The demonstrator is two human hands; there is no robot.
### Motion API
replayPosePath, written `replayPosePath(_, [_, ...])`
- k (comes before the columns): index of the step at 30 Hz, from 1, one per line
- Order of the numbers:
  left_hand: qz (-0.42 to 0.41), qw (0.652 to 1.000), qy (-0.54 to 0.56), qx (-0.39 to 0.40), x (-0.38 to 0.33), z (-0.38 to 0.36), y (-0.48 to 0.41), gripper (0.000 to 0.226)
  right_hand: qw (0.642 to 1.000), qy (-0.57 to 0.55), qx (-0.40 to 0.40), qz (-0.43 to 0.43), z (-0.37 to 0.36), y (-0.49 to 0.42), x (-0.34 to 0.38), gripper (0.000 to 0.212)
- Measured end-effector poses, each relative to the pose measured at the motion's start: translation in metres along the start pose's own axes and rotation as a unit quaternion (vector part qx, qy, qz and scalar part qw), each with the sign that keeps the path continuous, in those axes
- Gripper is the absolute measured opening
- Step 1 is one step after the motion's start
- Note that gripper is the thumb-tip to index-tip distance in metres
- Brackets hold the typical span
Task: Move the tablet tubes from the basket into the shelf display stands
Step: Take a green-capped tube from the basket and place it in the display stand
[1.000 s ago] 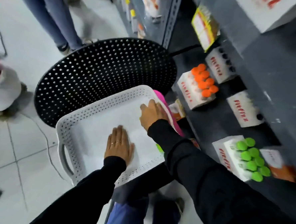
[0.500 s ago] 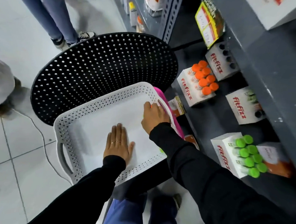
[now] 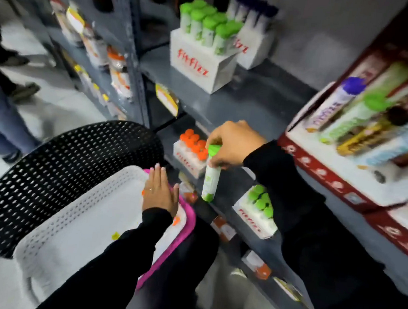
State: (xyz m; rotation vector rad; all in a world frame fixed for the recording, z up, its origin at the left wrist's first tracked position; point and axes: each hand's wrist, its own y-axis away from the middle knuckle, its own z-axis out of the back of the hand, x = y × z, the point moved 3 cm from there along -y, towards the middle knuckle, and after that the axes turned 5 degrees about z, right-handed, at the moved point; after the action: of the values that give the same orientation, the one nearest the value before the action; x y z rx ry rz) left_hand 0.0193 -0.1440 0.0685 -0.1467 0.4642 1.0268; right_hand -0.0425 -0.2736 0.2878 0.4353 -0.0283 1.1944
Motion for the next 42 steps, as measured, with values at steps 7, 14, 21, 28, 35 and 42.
replayPosePath(7, [-0.209, 0.977, -0.021, -0.036, -0.162, 0.034, -0.015, 0.071, 0.991, 0.000, -0.133, -0.022, 0.080, 0.090, -0.057, 0.014])
replayPosePath(14, [-0.181, 0.977, -0.109, 0.035, -0.224, 0.009, 0.007, 0.078, 0.974, 0.007, -0.221, -0.052, 0.102, 0.152, -0.091, 0.034])
replayPosePath(21, [-0.173, 0.975, -0.134, 0.042, -0.240, -0.002, 0.013, 0.085, 0.973, -0.020, -0.201, -0.110, 0.098, 0.193, -0.123, 0.035])
replayPosePath(28, [-0.161, 0.977, -0.139, 0.014, -0.234, 0.005, 0.006, 0.082, 0.967, -0.054, -0.184, -0.165, 0.103, 0.213, -0.142, 0.039])
replayPosePath(35, [-0.187, 0.973, -0.133, 0.007, -0.254, -0.009, 0.024, 0.081, 0.936, -0.067, -0.218, -0.270, 0.099, 0.277, -0.191, 0.043])
replayPosePath(42, [-0.168, 0.975, -0.147, -0.001, -0.238, -0.006, 0.016, 0.081, 0.891, -0.073, -0.249, -0.372, 0.096, 0.287, -0.222, 0.044])
